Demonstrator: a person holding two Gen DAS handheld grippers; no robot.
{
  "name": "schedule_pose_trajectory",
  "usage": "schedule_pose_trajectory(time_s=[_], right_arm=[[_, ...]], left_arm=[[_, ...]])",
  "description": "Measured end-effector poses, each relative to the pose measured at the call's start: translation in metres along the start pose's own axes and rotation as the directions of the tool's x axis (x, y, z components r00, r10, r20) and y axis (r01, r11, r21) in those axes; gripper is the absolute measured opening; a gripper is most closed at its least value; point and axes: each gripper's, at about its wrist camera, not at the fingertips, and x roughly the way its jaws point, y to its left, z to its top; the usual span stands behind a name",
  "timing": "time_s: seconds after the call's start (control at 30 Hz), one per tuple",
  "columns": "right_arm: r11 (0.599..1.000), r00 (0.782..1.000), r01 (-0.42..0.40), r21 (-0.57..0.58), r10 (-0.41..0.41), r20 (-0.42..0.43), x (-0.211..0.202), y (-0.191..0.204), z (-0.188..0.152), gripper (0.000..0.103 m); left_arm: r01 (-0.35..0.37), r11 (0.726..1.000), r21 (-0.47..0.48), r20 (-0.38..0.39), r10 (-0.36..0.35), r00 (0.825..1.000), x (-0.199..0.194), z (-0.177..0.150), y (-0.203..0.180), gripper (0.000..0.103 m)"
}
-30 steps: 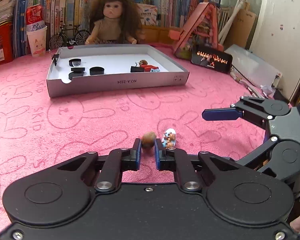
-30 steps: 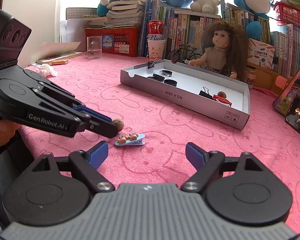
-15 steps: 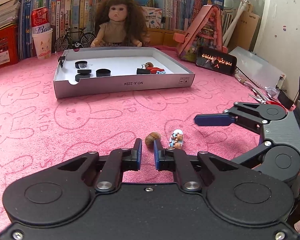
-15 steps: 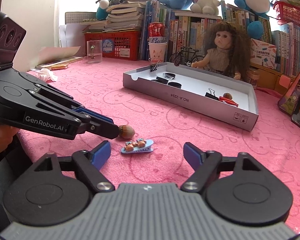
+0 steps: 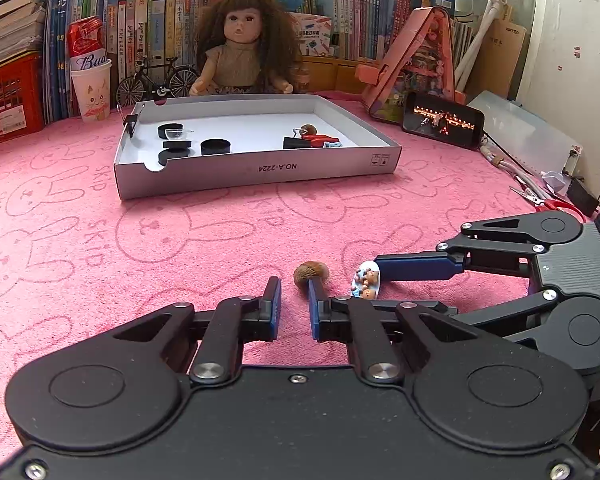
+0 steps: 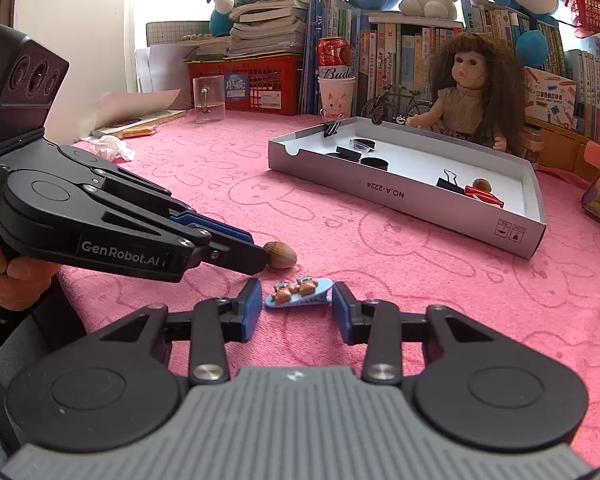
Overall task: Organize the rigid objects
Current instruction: 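Close left tool on the second acorn while right tool grasps the blue hair clip, then carry the acorn over the tray with left tool while right tool carries the blue hair clip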
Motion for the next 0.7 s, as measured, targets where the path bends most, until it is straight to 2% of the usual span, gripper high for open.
schedule_pose_trajectory(time_s=[0.3,0.47,0.7], right_arm=[[0.996,0.996,0.080,0.037,-0.081,0.024,-0.003,-0.006,0.001,0.039],[0.986,0.988,0.145,0.085,-0.148,0.034,-0.007,-0.014,-0.002,0.039],[0.967,0.978,0.201,0.153,-0.208,0.032,-0.011,-0.022,-0.007,0.039]], left_arm=[[-0.003,1.000,-0.021,0.017,0.004,1.000,0.000,-0.001,-0.005,0.013],[-0.040,0.999,-0.020,0.038,0.041,0.998,0.005,-0.001,-0.016,0.025],[-0.091,0.996,-0.010,0.062,0.092,0.994,0.015,-0.004,-0.031,0.029]])
